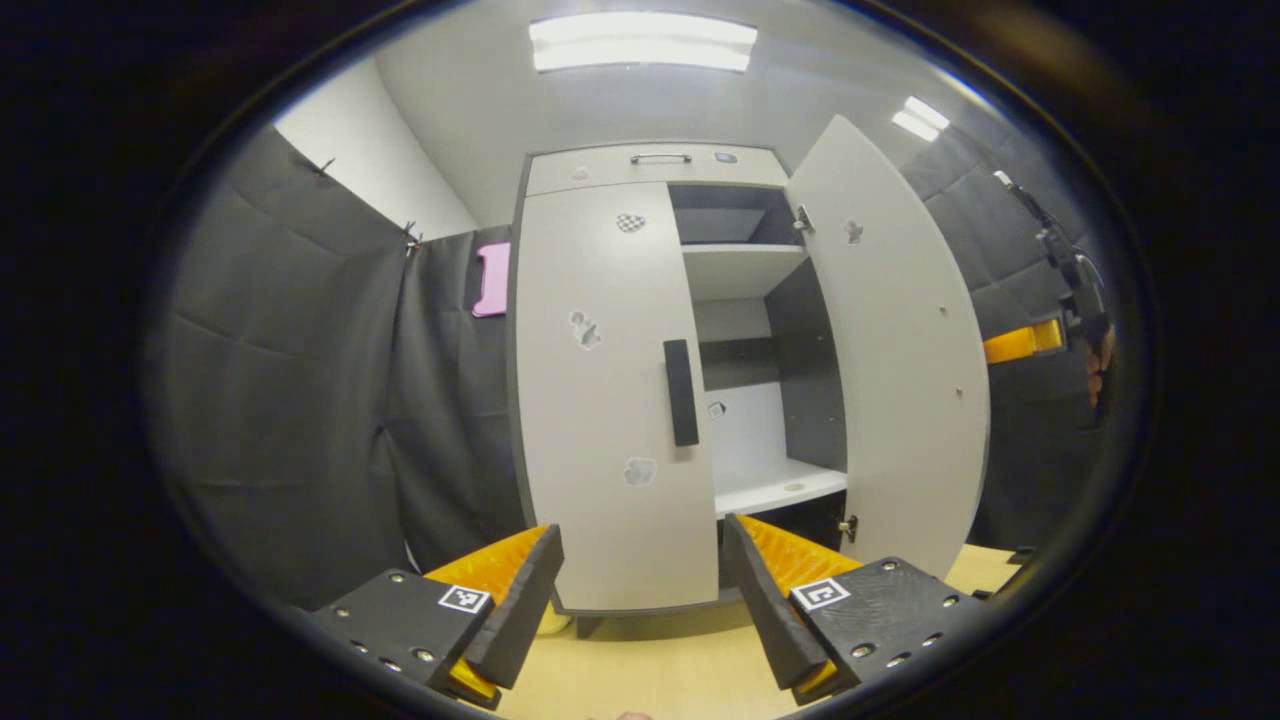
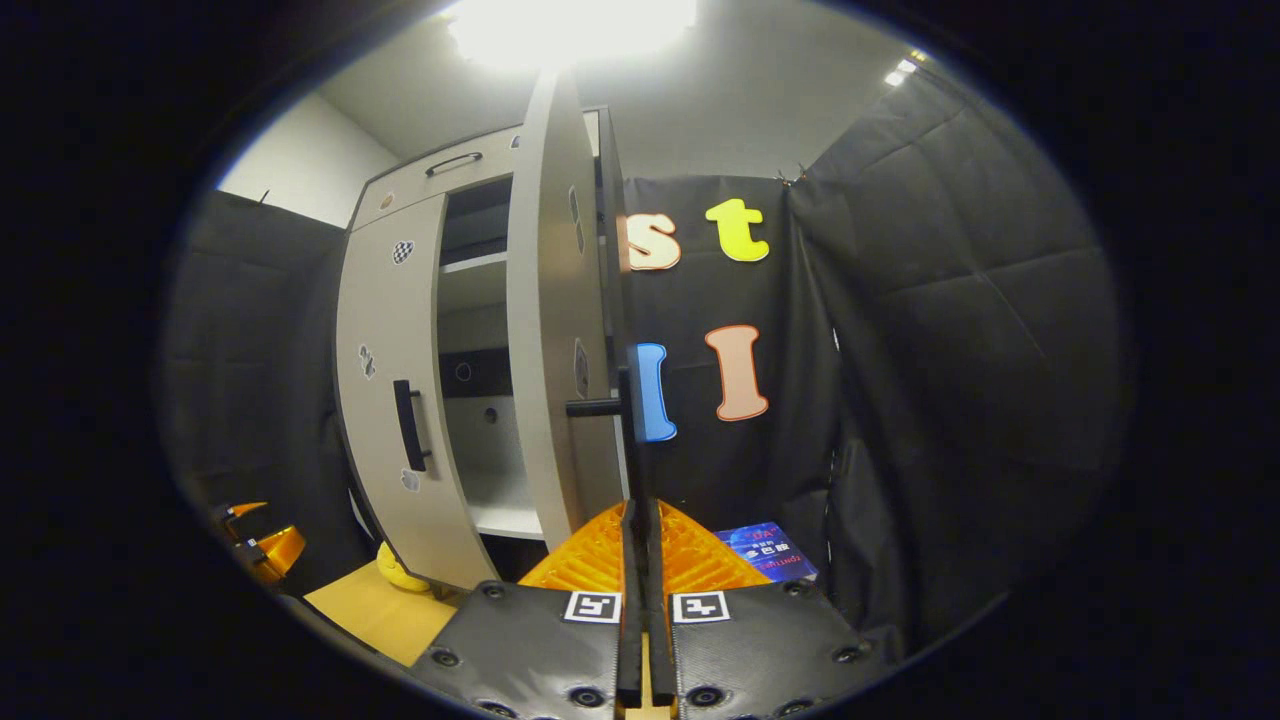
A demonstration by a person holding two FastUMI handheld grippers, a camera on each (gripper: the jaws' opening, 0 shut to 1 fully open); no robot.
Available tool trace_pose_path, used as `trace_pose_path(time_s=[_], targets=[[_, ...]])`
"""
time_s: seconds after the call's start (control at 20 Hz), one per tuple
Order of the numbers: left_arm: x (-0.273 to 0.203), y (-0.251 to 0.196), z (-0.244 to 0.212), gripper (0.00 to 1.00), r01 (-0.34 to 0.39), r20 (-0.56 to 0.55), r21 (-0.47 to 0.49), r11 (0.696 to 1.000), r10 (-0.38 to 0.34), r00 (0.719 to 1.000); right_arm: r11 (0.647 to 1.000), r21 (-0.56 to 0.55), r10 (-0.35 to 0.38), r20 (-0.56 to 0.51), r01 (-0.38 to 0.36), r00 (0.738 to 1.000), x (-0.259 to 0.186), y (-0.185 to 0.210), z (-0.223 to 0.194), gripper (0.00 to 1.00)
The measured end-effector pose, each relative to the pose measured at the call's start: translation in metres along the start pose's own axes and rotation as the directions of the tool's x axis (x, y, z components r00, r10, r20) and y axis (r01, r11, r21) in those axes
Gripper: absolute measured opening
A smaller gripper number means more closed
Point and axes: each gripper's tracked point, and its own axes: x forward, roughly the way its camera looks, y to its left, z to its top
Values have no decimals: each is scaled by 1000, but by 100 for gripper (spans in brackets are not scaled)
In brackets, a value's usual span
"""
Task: Open the right door of the double-door shoe cabinet with the right hand, and open the left door with the left hand.
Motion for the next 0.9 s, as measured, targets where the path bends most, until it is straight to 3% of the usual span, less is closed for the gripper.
trace_pose_path(time_s=[0.1,0.15,0.25,0.4,0.9], targets=[[18,-4,9,93,24,0,-14,1000,-24,1000,1000,-25,-16,9,16,1000,-6,-6,4,5],[26,-7,15,93,32,6,-17,999,-32,999,999,-44,-31,17,32,999,-7,-10,6,14],[42,-12,25,94,46,19,-12,999,-46,999,994,-87,-61,36,64,998,-14,-21,9,39],[68,-20,37,93,66,36,-7,998,-66,997,977,-142,-153,63,160,986,-26,-43,12,96],[168,-30,68,94,87,55,-64,994,-83,995,943,-129,-297,87,306,951,-51,-72,6,98]])
